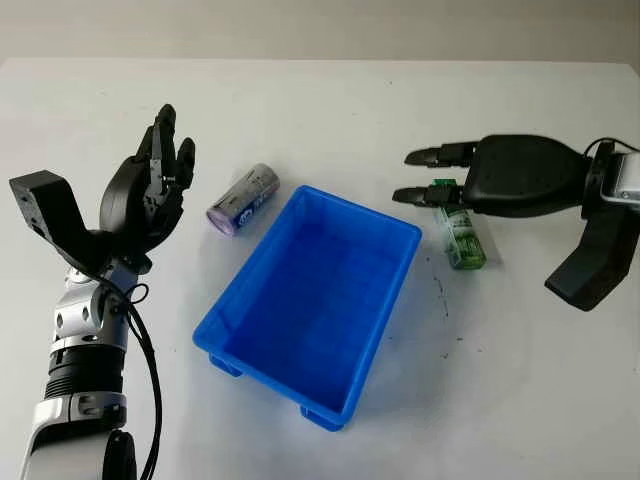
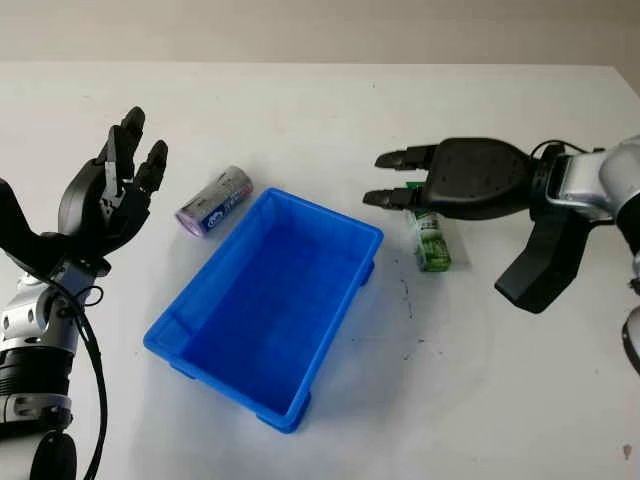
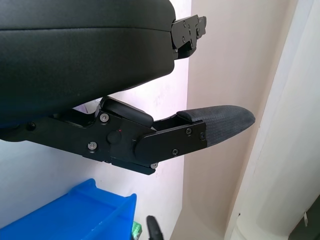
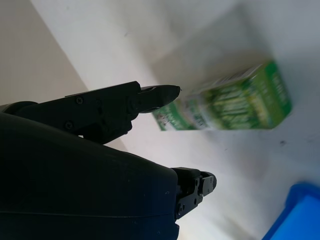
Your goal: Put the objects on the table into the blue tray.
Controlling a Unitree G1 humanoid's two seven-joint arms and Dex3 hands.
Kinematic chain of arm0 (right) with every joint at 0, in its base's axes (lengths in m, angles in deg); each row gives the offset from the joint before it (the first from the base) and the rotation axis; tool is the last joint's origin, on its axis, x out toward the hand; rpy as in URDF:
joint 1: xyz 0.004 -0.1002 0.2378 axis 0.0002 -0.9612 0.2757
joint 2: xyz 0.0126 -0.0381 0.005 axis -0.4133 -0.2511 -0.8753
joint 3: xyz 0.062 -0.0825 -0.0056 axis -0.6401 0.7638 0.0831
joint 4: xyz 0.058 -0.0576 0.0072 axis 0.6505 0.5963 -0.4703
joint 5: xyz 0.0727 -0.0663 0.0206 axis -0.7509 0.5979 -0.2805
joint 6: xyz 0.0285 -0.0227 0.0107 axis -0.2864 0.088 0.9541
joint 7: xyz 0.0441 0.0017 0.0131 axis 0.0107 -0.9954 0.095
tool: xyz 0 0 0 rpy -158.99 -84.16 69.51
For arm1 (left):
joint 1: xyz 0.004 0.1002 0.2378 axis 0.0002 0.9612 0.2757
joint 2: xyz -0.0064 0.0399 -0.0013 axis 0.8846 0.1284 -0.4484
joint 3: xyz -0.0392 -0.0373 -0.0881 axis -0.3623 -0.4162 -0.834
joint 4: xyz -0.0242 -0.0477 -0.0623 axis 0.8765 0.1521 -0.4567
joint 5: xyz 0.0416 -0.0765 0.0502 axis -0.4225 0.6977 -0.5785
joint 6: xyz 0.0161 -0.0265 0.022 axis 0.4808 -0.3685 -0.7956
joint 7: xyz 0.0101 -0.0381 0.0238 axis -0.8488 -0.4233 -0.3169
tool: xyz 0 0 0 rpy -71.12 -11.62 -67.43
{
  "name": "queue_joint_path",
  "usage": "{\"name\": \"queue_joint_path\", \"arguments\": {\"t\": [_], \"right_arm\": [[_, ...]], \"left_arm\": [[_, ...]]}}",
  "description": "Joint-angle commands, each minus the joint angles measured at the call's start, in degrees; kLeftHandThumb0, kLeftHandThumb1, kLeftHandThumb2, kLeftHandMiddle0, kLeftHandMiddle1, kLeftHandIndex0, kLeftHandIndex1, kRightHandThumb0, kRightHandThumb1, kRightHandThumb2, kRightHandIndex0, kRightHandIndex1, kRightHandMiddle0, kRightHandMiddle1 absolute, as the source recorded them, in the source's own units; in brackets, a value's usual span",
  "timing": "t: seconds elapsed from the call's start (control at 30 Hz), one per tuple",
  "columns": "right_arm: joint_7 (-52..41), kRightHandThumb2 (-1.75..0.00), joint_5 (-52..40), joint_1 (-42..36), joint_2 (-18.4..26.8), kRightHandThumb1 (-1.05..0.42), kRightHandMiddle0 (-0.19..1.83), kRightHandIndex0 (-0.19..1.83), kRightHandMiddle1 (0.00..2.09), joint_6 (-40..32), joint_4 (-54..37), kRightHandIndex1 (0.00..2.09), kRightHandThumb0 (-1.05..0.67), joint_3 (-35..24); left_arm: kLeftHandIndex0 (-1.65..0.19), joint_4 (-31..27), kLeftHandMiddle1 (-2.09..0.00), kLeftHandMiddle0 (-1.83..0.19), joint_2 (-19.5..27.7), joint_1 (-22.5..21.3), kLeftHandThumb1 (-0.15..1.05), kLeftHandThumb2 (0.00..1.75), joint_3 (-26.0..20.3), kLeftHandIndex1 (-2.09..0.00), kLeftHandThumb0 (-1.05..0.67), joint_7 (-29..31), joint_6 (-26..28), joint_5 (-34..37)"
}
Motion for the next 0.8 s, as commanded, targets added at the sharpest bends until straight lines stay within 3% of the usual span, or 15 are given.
{"name": "queue_joint_path", "arguments": {"t": [0.0,0.23,0.4,0.57,0.63,0.7,0.77], "right_arm": [[0.27,-0.08,0.14,-1.49,0.59,-1.01,0.16,0.13,0.05,0.43,-0.01,0.05,-0.09,0.57],[-0.23,-0.11,0.20,-3.51,0.14,-1.05,0.18,0.19,0.06,0.68,0.39,0.07,-0.05,1.16],[1.35,-0.08,1.09,-4.50,0.22,-1.02,0.22,0.24,0.08,-0.52,1.47,0.09,-0.15,1.92],[9.21,-0.05,2.02,-4.93,-0.55,-0.98,0.46,0.52,0.25,-1.22,3.09,0.26,-0.25,2.98],[12.98,-0.05,2.77,-4.62,-0.99,-0.99,0.34,0.37,1.15,-2.18,3.53,1.42,-0.34,3.60],[14.94,-0.05,3.08,-4.14,-1.51,-0.98,0.30,0.39,1.49,-3.31,4.09,1.83,-0.36,3.82],[15.53,-0.05,3.55,-3.49,-1.85,-0.98,0.35,0.66,1.72,-4.79,4.09,2.04,-0.37,4.03]], "left_arm": [[0.19,-0.88,0.00,0.19,1.01,-0.05,1.05,0.66,-0.30,0.00,-0.78,0.03,0.08,-0.30],[0.19,-1.26,0.00,0.19,1.30,0.06,1.05,0.66,-0.44,0.00,-0.78,0.11,0.58,-0.24],[0.19,-1.92,0.00,0.19,1.66,0.22,1.05,0.66,-0.45,0.00,-0.78,0.00,1.50,-0.16],[0.19,-1.76,0.00,0.19,1.59,-0.12,1.05,0.66,-0.39,0.00,-0.78,-0.31,1.70,-0.14],[0.19,-1.57,0.00,0.19,1.61,-0.35,1.05,0.66,-0.29,0.00,-0.78,-0.19,1.57,-0.20],[0.19,-1.31,0.00,0.19,1.67,-0.59,1.05,0.66,-0.13,0.00,-0.78,-0.17,1.38,-0.43],[0.19,-1.19,0.00,0.19,1.71,-0.77,1.05,0.66,0.01,0.00,-0.78,-0.21,1.32,-0.61]]}}
